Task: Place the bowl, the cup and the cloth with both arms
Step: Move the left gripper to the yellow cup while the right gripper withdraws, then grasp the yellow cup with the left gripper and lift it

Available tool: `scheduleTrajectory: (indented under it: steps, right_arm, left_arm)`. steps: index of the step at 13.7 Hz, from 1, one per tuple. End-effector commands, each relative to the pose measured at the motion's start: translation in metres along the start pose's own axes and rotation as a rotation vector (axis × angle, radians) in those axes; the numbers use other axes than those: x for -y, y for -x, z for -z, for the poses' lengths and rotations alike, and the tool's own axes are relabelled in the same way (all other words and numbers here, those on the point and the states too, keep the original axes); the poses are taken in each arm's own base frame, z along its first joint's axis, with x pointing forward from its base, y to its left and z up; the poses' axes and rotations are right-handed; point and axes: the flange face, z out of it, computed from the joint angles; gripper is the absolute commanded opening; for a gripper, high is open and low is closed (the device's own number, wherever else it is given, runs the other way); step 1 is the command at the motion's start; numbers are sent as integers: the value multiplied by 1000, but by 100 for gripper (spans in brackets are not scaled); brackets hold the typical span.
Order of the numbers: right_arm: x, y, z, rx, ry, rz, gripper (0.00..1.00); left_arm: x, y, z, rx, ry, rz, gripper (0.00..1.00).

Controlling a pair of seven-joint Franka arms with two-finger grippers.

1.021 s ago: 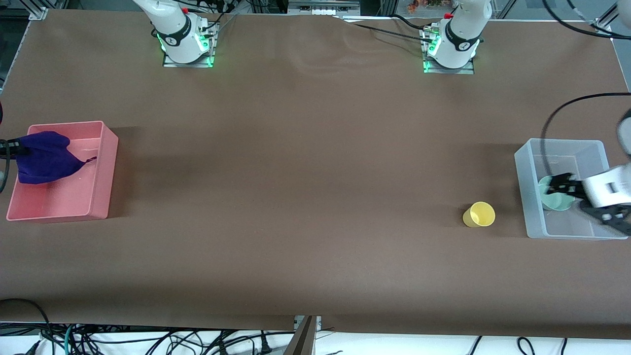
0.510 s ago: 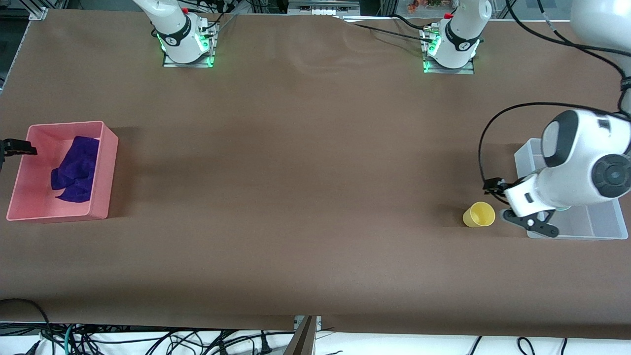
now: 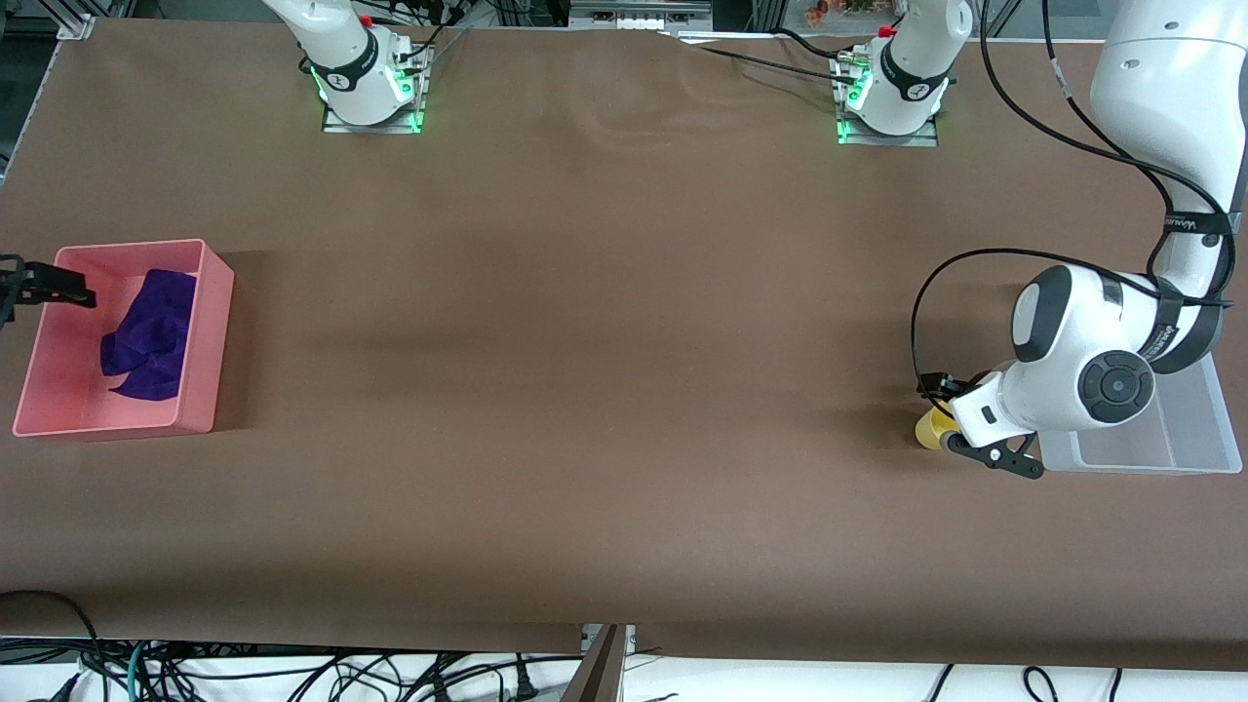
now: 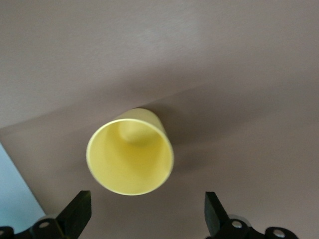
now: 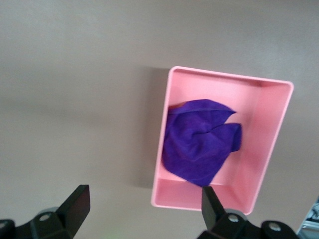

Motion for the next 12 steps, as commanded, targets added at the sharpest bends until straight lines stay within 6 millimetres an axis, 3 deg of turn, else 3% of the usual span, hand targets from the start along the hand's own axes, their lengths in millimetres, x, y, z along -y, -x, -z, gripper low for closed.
scheduleTrajectory:
  steps: [1,3,5,8,10,12]
  right_arm:
    - [45,5,24,-3,-12,-49,99]
    - [76,10,42,-7,-11,-59,99]
    - [98,10,47,-2,-14,-114,99]
    - [119,14,54,-2,-14,-111,99]
    - [128,23,62,18,-14,-98,99]
    - [139,26,58,44,-14,-80,99]
  left_arm:
    - [14,6,26,-38,-47,-34,100]
    - [29,4,20,-73,-54,-17,100]
    - [39,1,4,-93,-73,-18,100]
    - [42,-9,-29,-108,-46,9,79]
    - [43,-14,-46,-121,-36,45,47]
    - [50,-12,-57,-112,-20,68,4]
